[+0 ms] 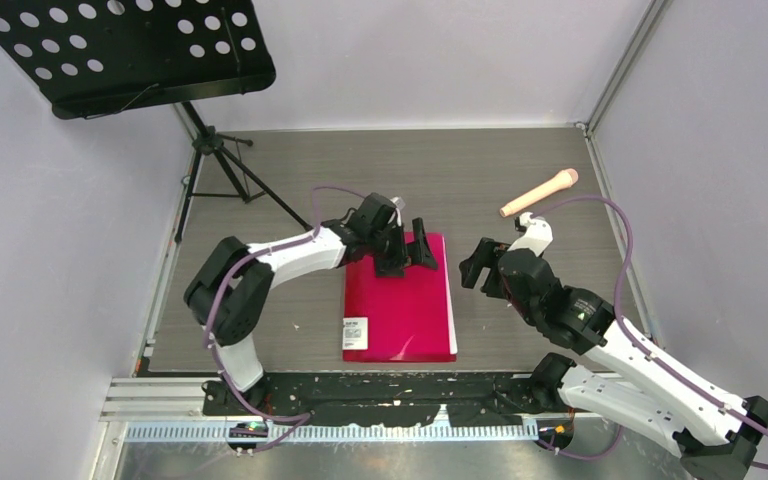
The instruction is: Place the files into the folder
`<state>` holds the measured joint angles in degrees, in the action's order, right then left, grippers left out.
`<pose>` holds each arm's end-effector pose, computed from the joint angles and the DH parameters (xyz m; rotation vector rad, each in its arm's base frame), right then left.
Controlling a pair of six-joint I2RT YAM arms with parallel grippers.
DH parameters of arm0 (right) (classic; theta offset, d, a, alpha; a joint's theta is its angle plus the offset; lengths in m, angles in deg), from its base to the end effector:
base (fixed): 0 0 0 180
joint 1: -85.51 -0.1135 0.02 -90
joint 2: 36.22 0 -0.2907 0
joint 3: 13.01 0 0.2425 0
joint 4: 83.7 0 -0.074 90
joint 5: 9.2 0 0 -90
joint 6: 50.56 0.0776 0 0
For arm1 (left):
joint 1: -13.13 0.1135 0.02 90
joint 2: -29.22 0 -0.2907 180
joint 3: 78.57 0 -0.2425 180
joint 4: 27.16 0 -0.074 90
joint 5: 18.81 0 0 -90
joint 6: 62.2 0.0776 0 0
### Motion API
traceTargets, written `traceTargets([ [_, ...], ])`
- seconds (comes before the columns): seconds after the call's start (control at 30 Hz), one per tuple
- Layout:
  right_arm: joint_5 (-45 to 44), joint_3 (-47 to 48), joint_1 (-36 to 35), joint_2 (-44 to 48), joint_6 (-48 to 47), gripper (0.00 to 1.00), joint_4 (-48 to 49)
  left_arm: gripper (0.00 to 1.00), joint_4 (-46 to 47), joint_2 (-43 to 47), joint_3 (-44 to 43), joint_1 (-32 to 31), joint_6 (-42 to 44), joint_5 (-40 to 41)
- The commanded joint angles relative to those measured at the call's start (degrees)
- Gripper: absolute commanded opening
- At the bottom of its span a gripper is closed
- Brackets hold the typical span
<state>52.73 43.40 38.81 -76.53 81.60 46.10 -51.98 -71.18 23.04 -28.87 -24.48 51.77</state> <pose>0.1290 0.0836 0.2889 0.1947 2.1051 0.4043 0.2785 -0.2855 0.2012 -0.0590 2.6659 -1.0812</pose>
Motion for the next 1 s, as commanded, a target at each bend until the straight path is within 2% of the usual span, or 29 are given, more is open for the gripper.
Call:
traceTargets([
  [0.0,-0.8,-0.6,0.1,-1.0,-0.2,0.83,1.2,1.0,3.4,-4.3,-3.2,0.1,2.2,-5.2],
  [0.13,-0.7,-0.9,0.1,-1.1,-0.7,0.84,1.5,1.0,4.3,-3.3,-4.3,0.0,3.2,-5.7],
  [0.23,-0.6,-0.9,0.2,-1.5,-1.1,0.85,1.7,1.0,-1.1,-0.9,-7.4,0.0,5.9,-4.0],
  [0.33,0.1,-0.7,0.2,-2.6,-1.4,0.88,2.6,1.0,-8.2,4.4,-8.8,0.0,9.1,1.9],
  [0.5,2.7,-0.4,0.4,-4.2,-2.1,0.96,6.4,1.0,-23.1,15.8,-8.6,0.1,15.7,18.5],
  [0.63,4.2,-0.4,0.6,-6.0,-2.9,0.99,10.9,1.0,-29.3,24.8,-5.9,0.1,19.3,28.4],
  [0.8,4.7,-2.4,0.8,-5.5,-2.1,0.96,17.1,1.0,-32.7,34.2,-1.2,0.7,20.5,34.3],
  [0.97,3.5,-4.3,0.9,-4.3,-2.3,0.95,21.1,1.0,-32.4,41.0,3.6,1.7,20.4,36.4],
])
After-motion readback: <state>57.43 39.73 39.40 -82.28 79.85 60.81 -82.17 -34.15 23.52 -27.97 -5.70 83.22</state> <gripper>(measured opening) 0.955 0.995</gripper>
